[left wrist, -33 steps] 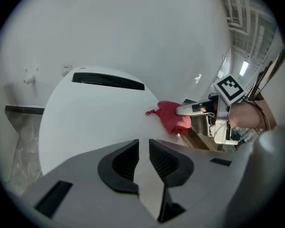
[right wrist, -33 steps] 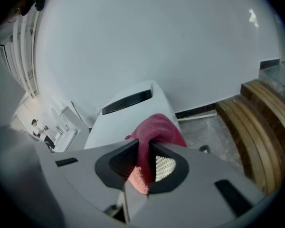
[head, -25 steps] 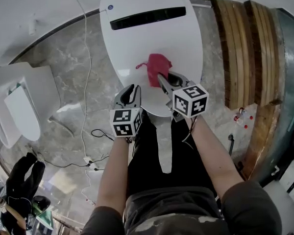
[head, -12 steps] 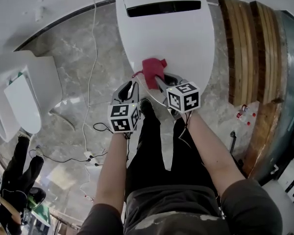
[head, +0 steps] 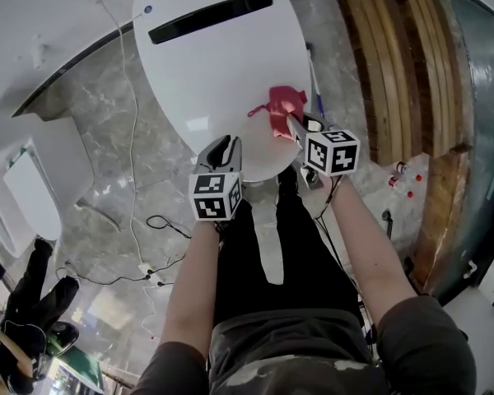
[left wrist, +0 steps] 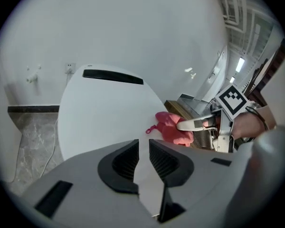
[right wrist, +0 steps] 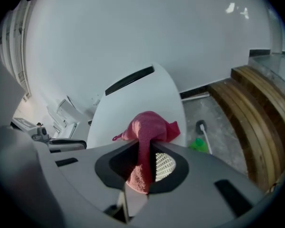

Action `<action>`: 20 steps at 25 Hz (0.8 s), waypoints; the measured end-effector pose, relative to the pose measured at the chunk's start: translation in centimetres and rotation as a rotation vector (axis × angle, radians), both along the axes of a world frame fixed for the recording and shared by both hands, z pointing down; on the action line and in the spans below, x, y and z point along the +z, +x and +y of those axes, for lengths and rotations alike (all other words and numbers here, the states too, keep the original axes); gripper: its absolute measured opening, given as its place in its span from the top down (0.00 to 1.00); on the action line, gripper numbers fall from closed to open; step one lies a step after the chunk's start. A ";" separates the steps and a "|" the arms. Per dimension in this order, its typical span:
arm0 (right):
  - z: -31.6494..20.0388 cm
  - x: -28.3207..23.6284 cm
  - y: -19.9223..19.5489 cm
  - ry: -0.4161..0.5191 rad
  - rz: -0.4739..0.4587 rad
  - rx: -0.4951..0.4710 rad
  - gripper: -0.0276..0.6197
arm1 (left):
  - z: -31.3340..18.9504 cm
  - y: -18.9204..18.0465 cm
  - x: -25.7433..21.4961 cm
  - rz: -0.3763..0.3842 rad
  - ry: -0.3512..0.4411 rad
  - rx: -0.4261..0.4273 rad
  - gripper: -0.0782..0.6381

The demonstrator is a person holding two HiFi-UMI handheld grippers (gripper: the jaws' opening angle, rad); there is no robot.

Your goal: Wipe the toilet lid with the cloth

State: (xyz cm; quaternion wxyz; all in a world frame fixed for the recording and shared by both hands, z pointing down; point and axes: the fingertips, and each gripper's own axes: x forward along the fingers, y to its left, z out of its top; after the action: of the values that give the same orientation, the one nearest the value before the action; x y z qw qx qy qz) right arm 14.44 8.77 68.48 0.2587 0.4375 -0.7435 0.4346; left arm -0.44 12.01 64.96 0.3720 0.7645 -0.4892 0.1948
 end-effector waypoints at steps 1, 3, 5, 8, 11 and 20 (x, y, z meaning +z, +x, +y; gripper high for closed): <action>0.0 0.1 1.7 -0.002 0.008 0.010 0.88 | -0.2 1.5 -0.2 0.002 0.004 0.005 0.78; 0.3 0.1 4.8 -0.006 0.015 0.025 0.88 | -0.3 4.5 -0.6 0.008 0.011 0.012 0.78; 0.7 0.1 7.2 -0.009 0.016 0.028 0.88 | -0.2 7.1 -1.1 0.022 0.015 0.006 0.78; 1.1 -0.2 9.1 -0.004 0.009 -0.003 0.88 | 0.5 9.9 -1.6 0.040 0.016 -0.011 0.78; 1.6 -1.2 8.4 0.014 -0.022 -0.054 0.88 | 1.7 10.7 -1.5 0.032 0.004 -0.031 0.78; 6.1 -3.9 -7.1 0.028 -0.166 -0.276 0.88 | 5.3 0.8 -0.9 -0.037 -0.028 -0.145 0.78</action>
State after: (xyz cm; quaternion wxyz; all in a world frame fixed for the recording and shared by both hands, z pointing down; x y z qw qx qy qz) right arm 7.38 14.85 64.63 0.2473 0.2975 -0.8213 0.4193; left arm 0.37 17.30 64.08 0.3866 0.7180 -0.5474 0.1881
